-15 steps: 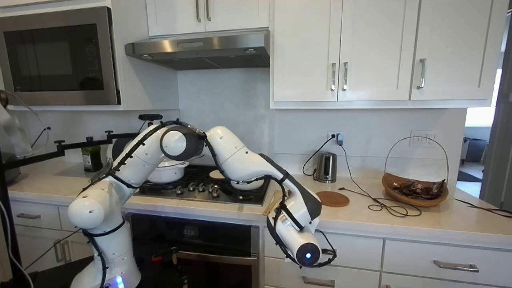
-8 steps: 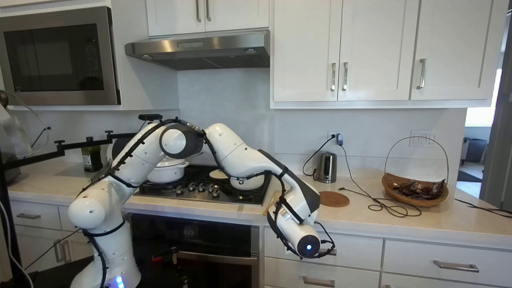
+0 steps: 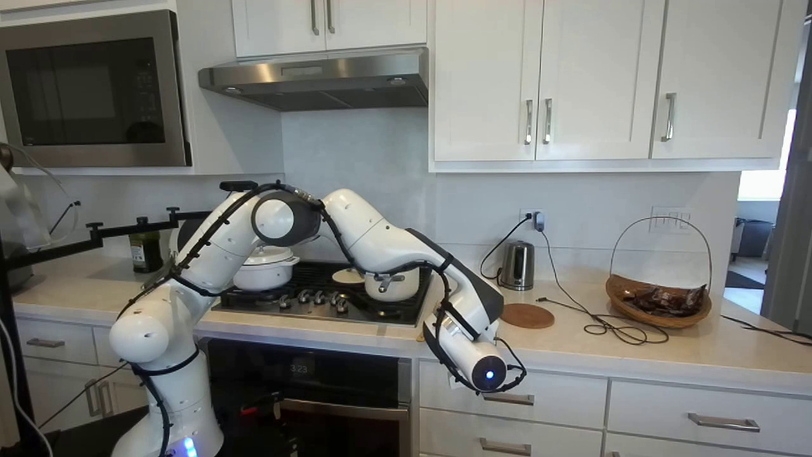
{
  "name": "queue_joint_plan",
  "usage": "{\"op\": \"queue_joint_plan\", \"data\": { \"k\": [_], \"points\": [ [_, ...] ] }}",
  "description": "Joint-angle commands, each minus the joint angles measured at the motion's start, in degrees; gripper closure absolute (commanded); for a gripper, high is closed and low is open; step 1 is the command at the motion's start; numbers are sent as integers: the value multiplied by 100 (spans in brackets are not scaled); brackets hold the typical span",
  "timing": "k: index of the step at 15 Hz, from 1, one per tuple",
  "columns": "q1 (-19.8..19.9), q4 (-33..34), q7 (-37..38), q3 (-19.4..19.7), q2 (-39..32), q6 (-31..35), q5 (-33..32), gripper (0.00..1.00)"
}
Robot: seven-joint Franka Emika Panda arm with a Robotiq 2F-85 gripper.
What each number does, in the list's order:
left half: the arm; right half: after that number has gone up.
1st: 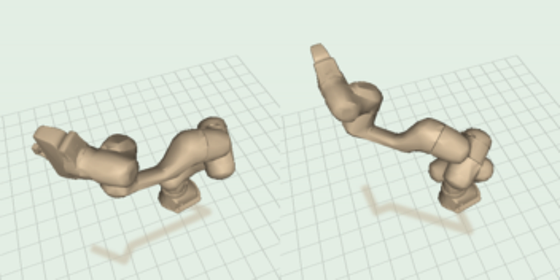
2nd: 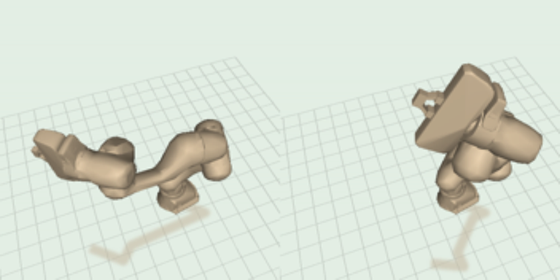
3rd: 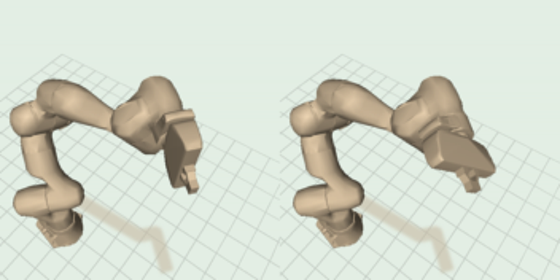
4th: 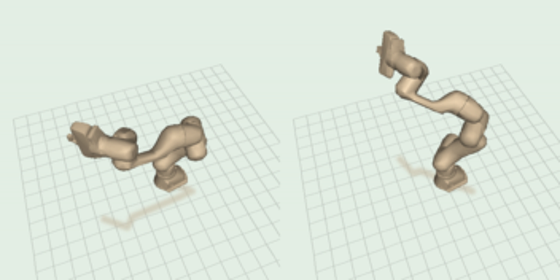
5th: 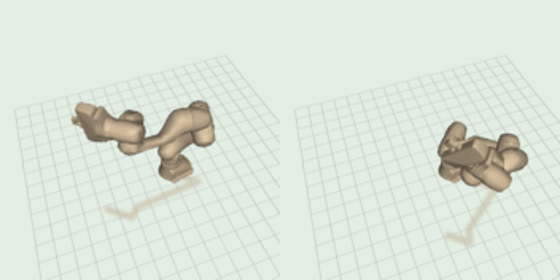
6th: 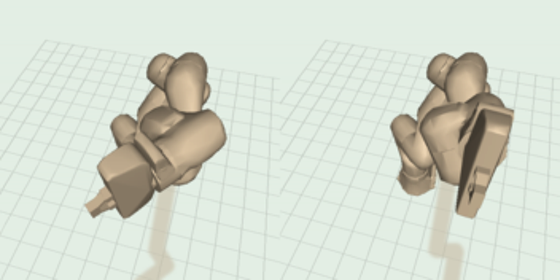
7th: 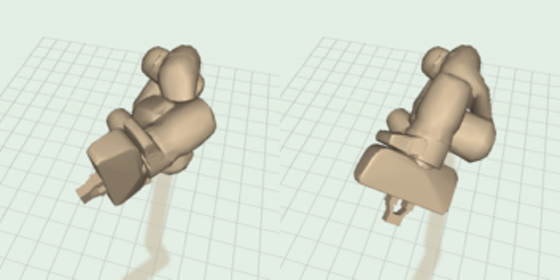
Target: Pour contents from the clear cup into the white pot
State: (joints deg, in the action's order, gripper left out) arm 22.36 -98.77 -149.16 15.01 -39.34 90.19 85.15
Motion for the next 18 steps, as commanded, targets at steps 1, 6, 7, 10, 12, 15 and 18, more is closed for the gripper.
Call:
{"op": "queue_joint_plan", "data": {
  "k": [1,6,7,10,12,15,18],
  "points": [
    [18,-373,4,-10,315,-170,-204,0],
    [14,-378,0,-31,340,-404,-289,0],
    [5,-327,0,-40,338,-428,-267,0],
    [-38,-268,0,-66,345,-421,-245,0],
    [-86,-229,0,-85,341,-379,-243,0],
    [-156,-208,0,-120,336,-339,-253,0],
    [-234,-56,0,-145,271,-268,-227,0]
  ]
}}
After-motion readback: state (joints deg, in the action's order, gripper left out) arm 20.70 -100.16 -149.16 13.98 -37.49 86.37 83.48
